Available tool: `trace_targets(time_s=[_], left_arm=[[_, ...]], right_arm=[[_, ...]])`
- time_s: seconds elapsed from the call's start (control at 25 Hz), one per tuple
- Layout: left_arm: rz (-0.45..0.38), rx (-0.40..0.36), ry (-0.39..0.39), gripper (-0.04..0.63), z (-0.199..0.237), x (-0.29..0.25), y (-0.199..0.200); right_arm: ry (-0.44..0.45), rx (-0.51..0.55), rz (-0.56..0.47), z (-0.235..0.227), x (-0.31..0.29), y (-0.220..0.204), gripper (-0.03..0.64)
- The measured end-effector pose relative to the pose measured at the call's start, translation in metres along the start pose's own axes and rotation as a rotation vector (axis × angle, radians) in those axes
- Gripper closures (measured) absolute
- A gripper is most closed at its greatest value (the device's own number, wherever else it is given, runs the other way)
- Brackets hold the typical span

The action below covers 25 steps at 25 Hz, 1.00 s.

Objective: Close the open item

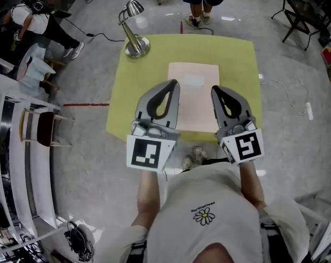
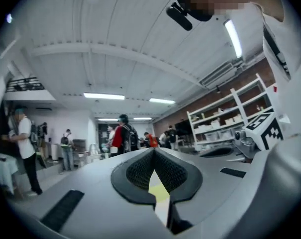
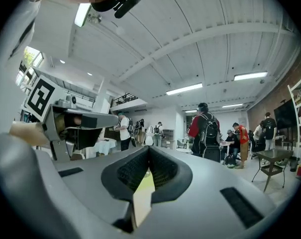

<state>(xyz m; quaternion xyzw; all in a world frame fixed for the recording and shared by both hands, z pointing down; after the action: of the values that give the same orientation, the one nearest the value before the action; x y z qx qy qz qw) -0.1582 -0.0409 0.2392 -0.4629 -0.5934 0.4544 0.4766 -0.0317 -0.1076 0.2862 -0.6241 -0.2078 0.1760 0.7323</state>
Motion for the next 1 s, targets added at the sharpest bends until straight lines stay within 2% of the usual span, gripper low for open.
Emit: trace_targets(time_s=[0.16, 0.28, 0.48, 0.68, 0.84, 1.0], left_arm=[[-0.044, 0.042, 0.263, 0.581, 0.027, 0.034, -0.012], [-0.034, 0.039, 0.377, 0.581, 0.039, 0.057, -0.022], [-0.015, 0.019, 0.441, 0.581, 0.046, 0.068, -0.030], [-0.022, -0.030, 0.444, 0.581, 0.043, 0.066, -0.024], [-0.048, 0.011, 0.461, 0.581, 0.043, 0.066, -0.022], [-0.038, 0.020, 0.461, 0.581, 0.043, 0.067, -0.026]], right_arm=[[0.021, -0.038, 0.001, 0.007, -0.005, -0.003, 0.604], [0.030, -0.056, 0.008, 0.012, -0.010, -0.006, 0.604], [0.042, -0.081, 0.015, 0.013, -0.017, -0.008, 0.604], [0.049, -0.079, 0.022, 0.013, -0.021, -0.008, 0.604], [0.060, -0.063, 0.029, 0.020, -0.023, -0.009, 0.604], [0.067, -0.053, 0.036, 0.022, -0.022, -0.009, 0.604]])
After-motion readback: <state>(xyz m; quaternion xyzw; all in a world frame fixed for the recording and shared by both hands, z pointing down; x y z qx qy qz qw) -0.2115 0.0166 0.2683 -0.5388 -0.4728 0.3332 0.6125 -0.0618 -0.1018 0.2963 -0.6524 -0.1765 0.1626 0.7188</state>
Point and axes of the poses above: the fingertips, and each gripper's own axes: x backward along the fingers, z to its left, y out of its top, the point moved 5 cm from there along x, backward along the fingers, and after that the axes turned 2 degrees about -y, right-handed, at the moved point
